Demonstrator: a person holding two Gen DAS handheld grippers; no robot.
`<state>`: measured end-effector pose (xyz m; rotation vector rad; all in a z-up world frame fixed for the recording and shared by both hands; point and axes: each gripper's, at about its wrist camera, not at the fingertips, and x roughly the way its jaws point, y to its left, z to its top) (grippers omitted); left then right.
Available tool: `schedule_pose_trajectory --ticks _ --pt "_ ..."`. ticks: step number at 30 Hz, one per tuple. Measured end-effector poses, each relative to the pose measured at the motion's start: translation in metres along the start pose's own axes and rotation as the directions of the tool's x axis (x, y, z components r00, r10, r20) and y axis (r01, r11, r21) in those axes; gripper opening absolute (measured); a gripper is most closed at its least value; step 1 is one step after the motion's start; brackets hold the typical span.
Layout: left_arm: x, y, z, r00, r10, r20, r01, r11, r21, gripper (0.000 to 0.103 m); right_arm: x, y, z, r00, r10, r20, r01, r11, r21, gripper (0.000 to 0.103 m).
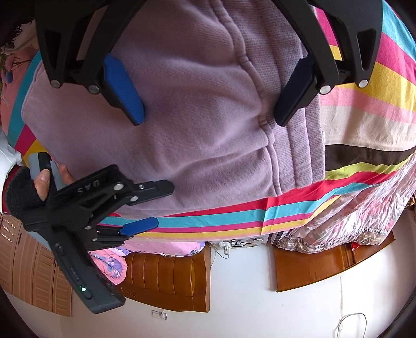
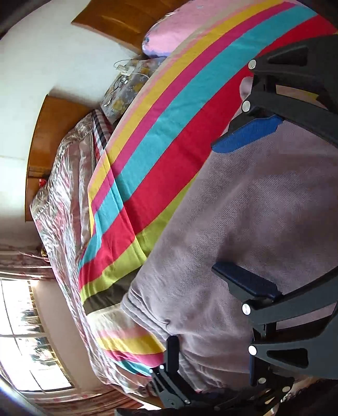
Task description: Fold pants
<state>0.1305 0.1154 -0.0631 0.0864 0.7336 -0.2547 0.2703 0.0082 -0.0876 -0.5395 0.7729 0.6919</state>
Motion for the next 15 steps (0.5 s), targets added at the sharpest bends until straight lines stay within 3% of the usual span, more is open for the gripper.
schedule_pose_trajectory --ticks 3,5,7,9,11,15 --pt "0.000 0.001 0.000 1.000 -0.004 0.000 0.004 1.000 -0.001 0.100 0.010 -0.042 0.005 0.993 -0.117 -0.012 0.117 0.987 0.114 0.086" --pt "0.000 0.001 0.001 1.000 -0.007 0.001 0.007 1.000 -0.003 0.100 0.007 -0.078 -0.003 0.965 -0.259 -0.045 0.262 0.943 0.204 0.086" --pt "-0.001 0.002 0.000 1.000 -0.010 0.003 0.010 1.000 -0.004 0.100 -0.015 -0.110 -0.017 0.973 -0.232 0.002 0.217 0.916 0.337 0.085" --pt "-0.001 0.002 0.001 1.000 -0.014 0.004 0.014 1.000 -0.004 0.101 -0.040 -0.120 -0.029 0.977 -0.207 0.057 0.169 0.906 0.388 0.085" --pt "-0.001 0.004 0.000 1.000 -0.018 0.004 0.018 1.000 -0.005 0.101 -0.055 -0.109 -0.037 0.980 -0.179 0.081 0.141 0.929 0.343 0.086" --pt "0.000 0.004 0.000 1.000 -0.018 0.004 0.018 1.000 -0.004 0.101 -0.063 -0.067 -0.053 0.993 0.015 0.115 -0.041 0.974 0.223 0.090"
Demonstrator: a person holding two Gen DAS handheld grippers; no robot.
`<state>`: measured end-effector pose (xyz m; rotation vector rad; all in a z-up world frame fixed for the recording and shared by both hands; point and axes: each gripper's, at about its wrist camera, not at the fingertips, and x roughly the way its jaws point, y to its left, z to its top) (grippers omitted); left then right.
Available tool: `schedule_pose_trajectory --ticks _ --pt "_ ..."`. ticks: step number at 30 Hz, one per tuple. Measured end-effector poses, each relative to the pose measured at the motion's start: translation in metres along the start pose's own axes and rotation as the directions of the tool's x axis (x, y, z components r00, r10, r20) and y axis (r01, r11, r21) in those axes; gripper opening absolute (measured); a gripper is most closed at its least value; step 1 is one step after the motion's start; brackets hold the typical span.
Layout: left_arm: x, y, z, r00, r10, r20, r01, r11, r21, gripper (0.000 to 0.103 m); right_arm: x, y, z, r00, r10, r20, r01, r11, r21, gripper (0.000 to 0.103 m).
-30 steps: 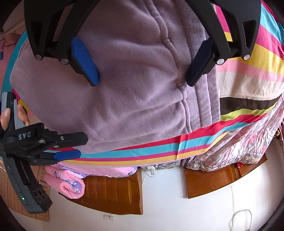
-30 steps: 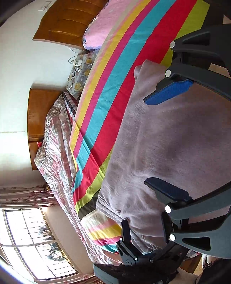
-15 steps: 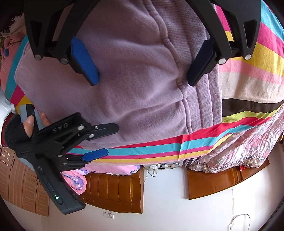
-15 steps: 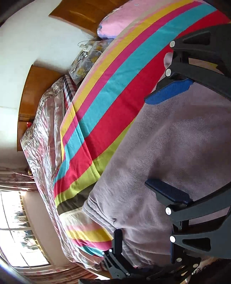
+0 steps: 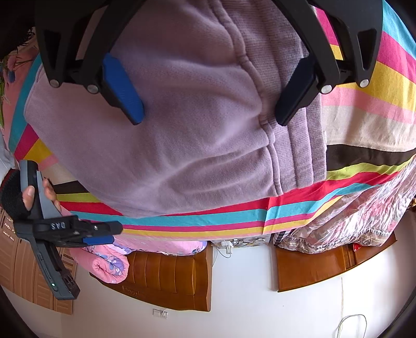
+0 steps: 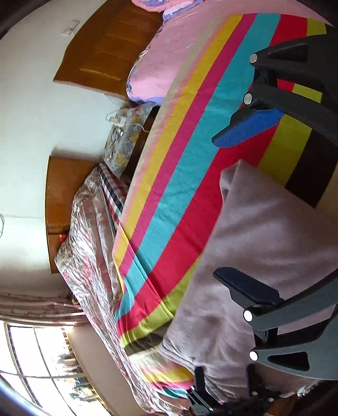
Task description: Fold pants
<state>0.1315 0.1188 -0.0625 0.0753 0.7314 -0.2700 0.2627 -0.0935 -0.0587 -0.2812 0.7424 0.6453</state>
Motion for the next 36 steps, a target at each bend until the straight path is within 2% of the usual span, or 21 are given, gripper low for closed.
schedule_pose_trajectory --ticks 1,3,5,7,8,11,14,15,16,17,18,19,21,23,25,27,30,31,32,34,36 --pt "0.000 0.000 0.000 1.000 0.001 0.000 -0.001 1.000 0.000 0.101 0.005 0.005 -0.005 1.000 -0.006 -0.019 0.005 1.000 -0.028 0.090" --pt "0.000 0.000 0.000 1.000 0.003 -0.001 -0.003 1.000 0.002 0.101 0.020 -0.001 -0.012 0.989 -0.137 -0.058 0.135 0.990 -0.046 0.090" --pt "0.001 -0.001 0.000 1.000 0.005 -0.002 -0.005 1.000 0.004 0.101 0.032 -0.033 -0.020 0.959 -0.266 -0.095 0.271 0.962 0.044 0.090" --pt "0.002 -0.001 0.001 1.000 0.008 -0.004 -0.008 1.000 0.007 0.101 0.026 -0.066 -0.024 0.960 -0.263 -0.094 0.277 0.934 0.224 0.090" --pt "0.002 -0.001 0.001 1.000 0.010 -0.005 -0.010 1.000 0.007 0.101 0.019 -0.072 -0.026 0.959 -0.274 -0.075 0.284 0.920 0.269 0.090" --pt "0.004 -0.002 0.002 1.000 0.012 -0.007 -0.012 1.000 0.008 0.101 0.009 -0.061 -0.026 0.960 -0.278 -0.044 0.281 0.937 0.209 0.092" --pt "0.004 -0.002 0.002 1.000 0.011 -0.006 -0.011 1.000 0.008 0.101 0.020 -0.056 -0.031 0.957 -0.271 -0.099 0.284 0.947 0.151 0.092" --pt "0.004 -0.002 0.002 1.000 0.012 -0.006 -0.012 1.000 0.008 0.101 0.024 -0.062 -0.035 0.948 -0.292 -0.125 0.309 0.937 0.163 0.092" --pt "0.004 -0.001 0.002 1.000 0.012 -0.006 -0.012 1.000 0.008 0.101 0.023 -0.070 -0.037 0.930 -0.342 -0.138 0.363 0.912 0.191 0.091" --pt "0.004 -0.001 0.002 1.000 0.012 -0.006 -0.012 1.000 0.008 0.101 0.019 -0.076 -0.040 0.900 -0.407 -0.154 0.433 0.875 0.216 0.091" --pt "0.004 -0.001 0.002 1.000 0.011 -0.006 -0.011 1.000 0.007 0.101 0.012 -0.080 -0.043 0.882 -0.444 -0.158 0.470 0.848 0.243 0.091" --pt "0.004 -0.001 0.002 1.000 0.011 -0.005 -0.011 1.000 0.008 0.101 0.002 -0.080 -0.043 0.891 -0.434 -0.131 0.453 0.846 0.279 0.091" --pt "0.004 -0.001 0.002 1.000 0.012 -0.005 -0.012 1.000 0.008 0.101 -0.021 -0.068 -0.042 0.926 -0.374 -0.051 0.369 0.868 0.331 0.092" --pt "0.004 -0.001 0.002 1.000 0.012 -0.005 -0.012 1.000 0.008 0.101 -0.040 -0.039 -0.041 0.960 -0.278 0.015 0.259 0.912 0.317 0.092" --pt "0.004 -0.001 0.002 1.000 0.013 -0.004 -0.013 1.000 0.008 0.101 -0.057 0.001 -0.043 0.982 -0.180 0.057 0.160 0.953 0.258 0.092" --pt "0.004 -0.003 0.002 1.000 0.018 -0.001 -0.018 1.000 0.009 0.101 -0.073 0.042 -0.051 0.992 -0.094 0.089 0.076 0.980 0.185 0.092" --pt "0.003 -0.004 0.002 1.000 0.025 0.003 -0.025 1.000 0.011 0.101 -0.082 0.086 -0.072 0.996 -0.013 0.085 -0.001 0.987 0.162 0.092" --pt "0.003 -0.005 0.001 1.000 0.027 0.005 -0.027 1.000 0.012 0.101 -0.079 0.097 -0.082 0.998 0.004 0.061 -0.013 0.989 0.150 0.092" --pt "0.003 -0.005 0.001 1.000 0.030 0.006 -0.030 0.999 0.014 0.101 -0.074 0.108 -0.090 0.999 -0.015 0.028 0.011 0.991 0.136 0.092" --pt "0.003 -0.007 0.001 0.999 0.034 0.006 -0.034 0.999 0.017 0.102 -0.066 0.121 -0.108 0.994 -0.098 -0.038 0.101 0.991 0.092 0.092" --pt "-0.001 -0.008 0.000 0.998 0.064 0.015 -0.064 0.998 0.010 0.102 -0.082 0.119 -0.115 0.994 -0.110 0.000 0.109 0.985 0.131 0.092"
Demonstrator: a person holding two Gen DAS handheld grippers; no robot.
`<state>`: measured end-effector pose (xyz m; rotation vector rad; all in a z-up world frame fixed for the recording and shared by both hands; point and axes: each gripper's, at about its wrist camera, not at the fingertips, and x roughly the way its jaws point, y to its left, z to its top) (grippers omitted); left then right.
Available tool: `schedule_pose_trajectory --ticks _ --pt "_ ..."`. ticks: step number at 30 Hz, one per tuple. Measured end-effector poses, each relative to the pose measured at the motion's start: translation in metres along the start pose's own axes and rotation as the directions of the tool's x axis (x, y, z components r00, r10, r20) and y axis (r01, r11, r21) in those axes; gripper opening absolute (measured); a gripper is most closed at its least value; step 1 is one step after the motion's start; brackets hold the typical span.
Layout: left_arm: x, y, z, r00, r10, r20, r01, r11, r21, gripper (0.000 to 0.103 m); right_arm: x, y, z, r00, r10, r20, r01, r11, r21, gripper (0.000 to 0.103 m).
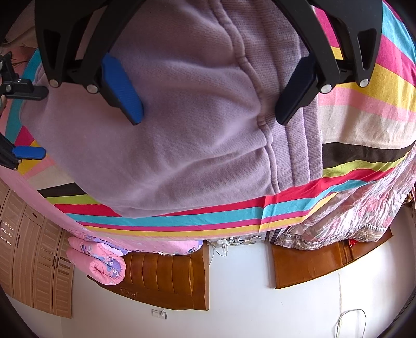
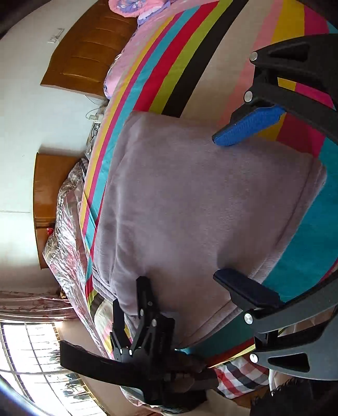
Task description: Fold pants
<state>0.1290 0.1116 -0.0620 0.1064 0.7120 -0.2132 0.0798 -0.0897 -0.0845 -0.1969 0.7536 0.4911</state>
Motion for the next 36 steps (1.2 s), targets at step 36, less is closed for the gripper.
schedule_pose_trajectory --ticks 36 --pt "-0.150 -0.096 -0.047 0.955 0.191 0.225 -0.172 0.980 -0.103 0.102 -0.126 -0.009 -0.075 0.960 -0.120 0.253 0.073 0.980 0.188 0.098"
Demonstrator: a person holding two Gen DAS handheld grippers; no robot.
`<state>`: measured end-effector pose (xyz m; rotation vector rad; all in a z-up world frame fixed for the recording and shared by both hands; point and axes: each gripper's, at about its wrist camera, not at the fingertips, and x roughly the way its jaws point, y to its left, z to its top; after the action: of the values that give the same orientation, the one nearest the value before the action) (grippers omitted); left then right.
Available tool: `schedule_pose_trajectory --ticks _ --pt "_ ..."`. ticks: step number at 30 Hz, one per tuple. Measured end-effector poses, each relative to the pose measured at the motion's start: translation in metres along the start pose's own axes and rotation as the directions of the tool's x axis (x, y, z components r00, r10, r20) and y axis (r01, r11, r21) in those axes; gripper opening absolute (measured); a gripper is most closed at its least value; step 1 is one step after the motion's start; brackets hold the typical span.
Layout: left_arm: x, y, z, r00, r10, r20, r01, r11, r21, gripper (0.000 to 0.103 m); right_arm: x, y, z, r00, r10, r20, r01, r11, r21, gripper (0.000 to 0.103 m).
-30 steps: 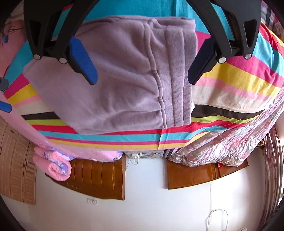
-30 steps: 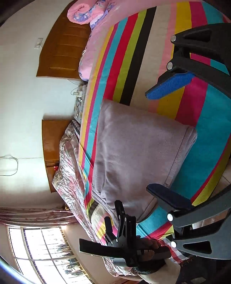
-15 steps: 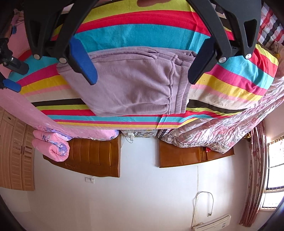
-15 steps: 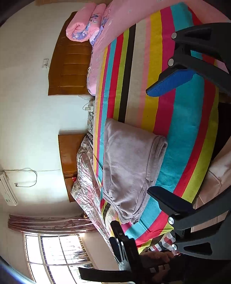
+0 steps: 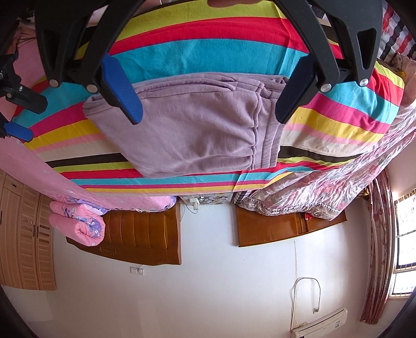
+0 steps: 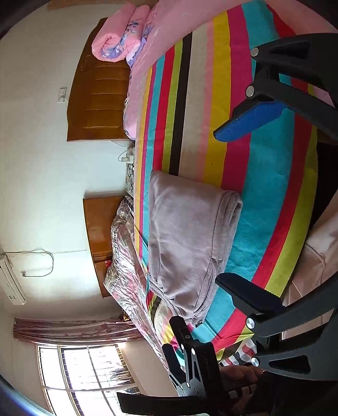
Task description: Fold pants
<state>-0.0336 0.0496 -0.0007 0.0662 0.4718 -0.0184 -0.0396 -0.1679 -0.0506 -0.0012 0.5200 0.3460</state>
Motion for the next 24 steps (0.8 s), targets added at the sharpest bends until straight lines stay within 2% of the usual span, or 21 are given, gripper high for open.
schedule_pose_trajectory --ticks 24 --pt "0.0023 -0.0018 -0.0033 1.000 -0.011 -0.009 0.011 1.000 0.008 0.102 0.0005 -0.0031 0.0003 1.000 -0.003 -0.006 0.004 1.000 0.008 0.098"
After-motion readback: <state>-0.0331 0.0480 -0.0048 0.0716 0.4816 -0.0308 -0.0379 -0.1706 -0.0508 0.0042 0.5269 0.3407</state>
